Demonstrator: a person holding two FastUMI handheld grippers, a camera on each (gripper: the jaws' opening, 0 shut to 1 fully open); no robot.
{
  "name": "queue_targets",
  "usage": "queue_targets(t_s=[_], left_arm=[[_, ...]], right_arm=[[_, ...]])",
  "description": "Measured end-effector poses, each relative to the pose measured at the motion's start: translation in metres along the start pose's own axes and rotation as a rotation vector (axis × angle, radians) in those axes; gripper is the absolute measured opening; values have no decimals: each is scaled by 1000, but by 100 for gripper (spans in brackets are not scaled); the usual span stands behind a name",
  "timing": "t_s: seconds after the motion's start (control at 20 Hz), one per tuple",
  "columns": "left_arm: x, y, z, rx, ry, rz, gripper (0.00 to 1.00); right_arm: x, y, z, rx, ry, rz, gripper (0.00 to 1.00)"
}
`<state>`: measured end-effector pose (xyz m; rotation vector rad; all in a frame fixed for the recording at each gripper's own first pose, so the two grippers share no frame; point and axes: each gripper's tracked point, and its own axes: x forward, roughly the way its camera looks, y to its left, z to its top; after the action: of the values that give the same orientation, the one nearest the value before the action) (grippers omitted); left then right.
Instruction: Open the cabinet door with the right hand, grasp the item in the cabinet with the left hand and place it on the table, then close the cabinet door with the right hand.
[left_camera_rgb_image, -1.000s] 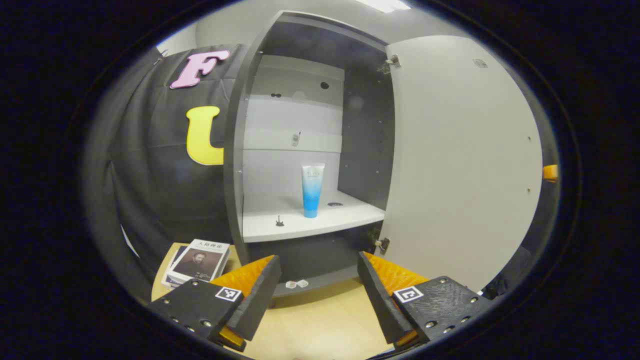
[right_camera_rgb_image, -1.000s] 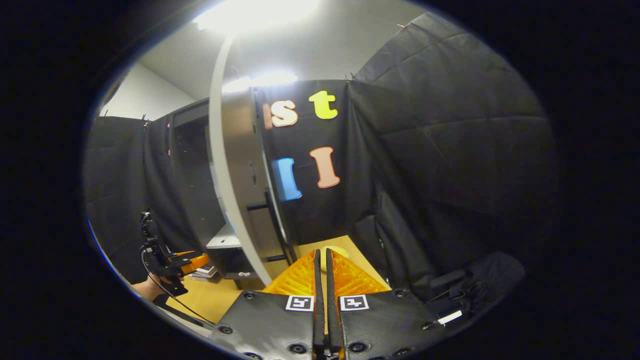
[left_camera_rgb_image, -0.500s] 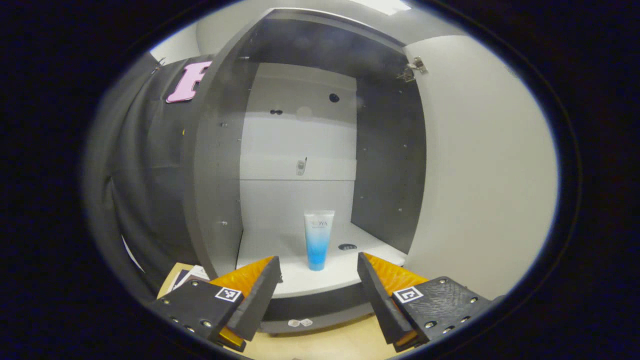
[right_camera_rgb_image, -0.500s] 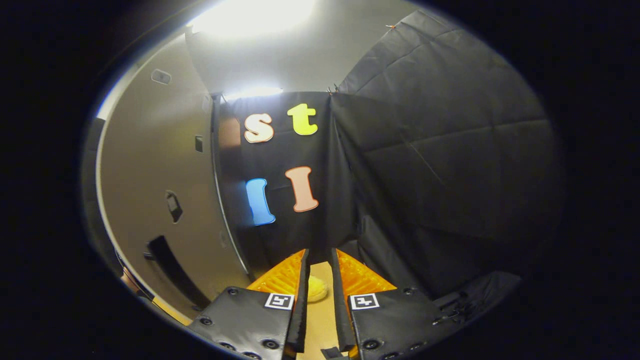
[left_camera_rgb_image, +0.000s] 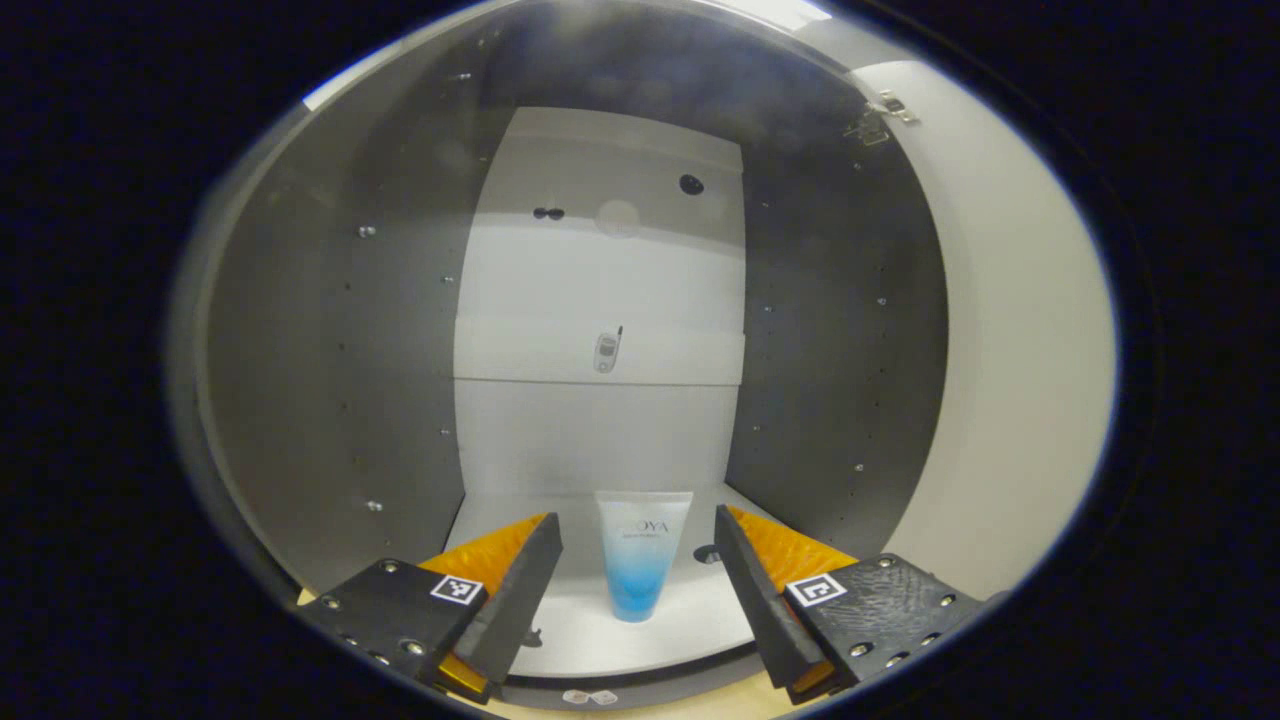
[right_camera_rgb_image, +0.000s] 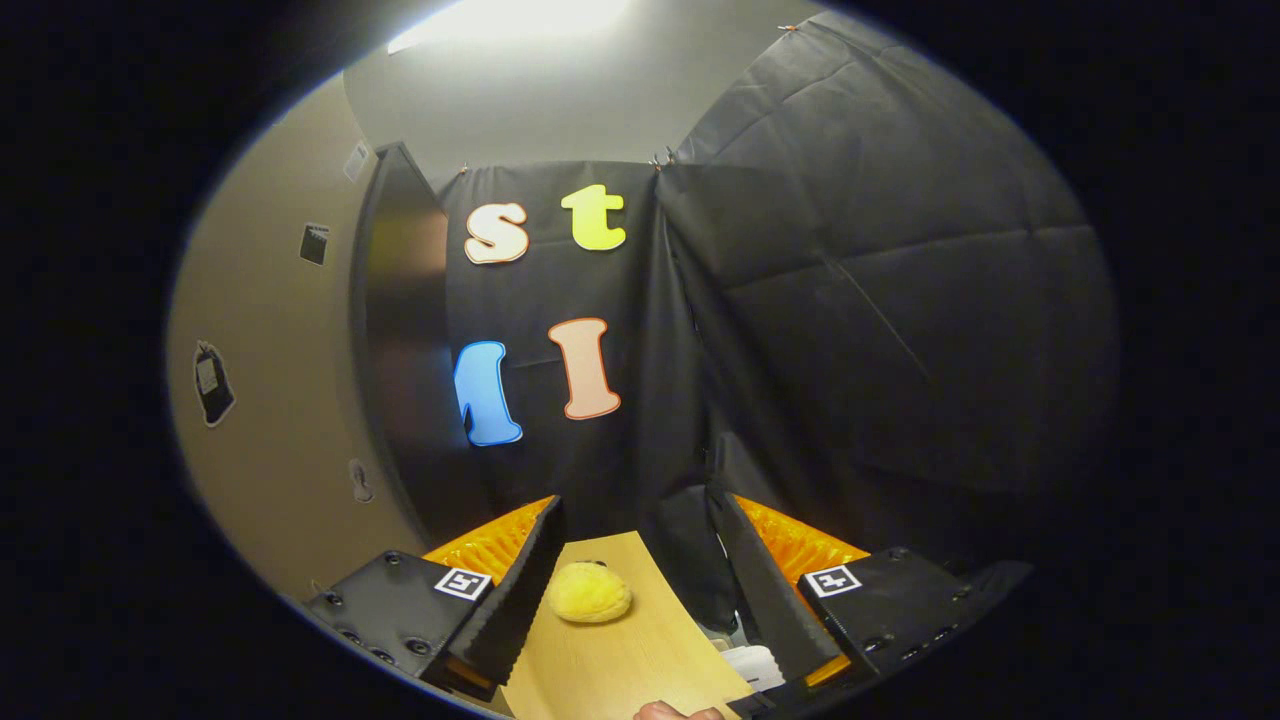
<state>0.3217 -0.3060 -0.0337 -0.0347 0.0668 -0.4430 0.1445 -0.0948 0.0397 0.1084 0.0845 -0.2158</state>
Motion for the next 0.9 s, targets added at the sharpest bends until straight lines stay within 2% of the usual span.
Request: queue_targets(t_s=[0.2,0.35,0.5,0.6,0.7,0.75,0.8,0.85,0.9], left_arm=[[22,-2,-16,-19,31,12,90],[34,1,-22,11,36,40,65],[33,0,-21,14,37,30,53],[29,-2,-21,44,40,17,51],[17,-7,-21,74,38,12,53],[10,-9,-20,75,34,7,53],[2,-11,-16,65,28,-3,48],[-5,-12,-10,52,16,-16,53],[-16,-12,-4,46,0,-23,50]], right_arm=[[18,-9,-7,22,19,1,98],[23,-11,-12,10,28,3,98],[32,-9,-14,16,38,17,98],[37,-8,-14,26,41,28,98],[43,-5,-11,34,39,36,98],[45,-3,-10,37,36,41,98],[45,-1,-7,40,30,44,98],[46,2,-4,42,21,49,98],[45,5,-2,42,14,52,98]])
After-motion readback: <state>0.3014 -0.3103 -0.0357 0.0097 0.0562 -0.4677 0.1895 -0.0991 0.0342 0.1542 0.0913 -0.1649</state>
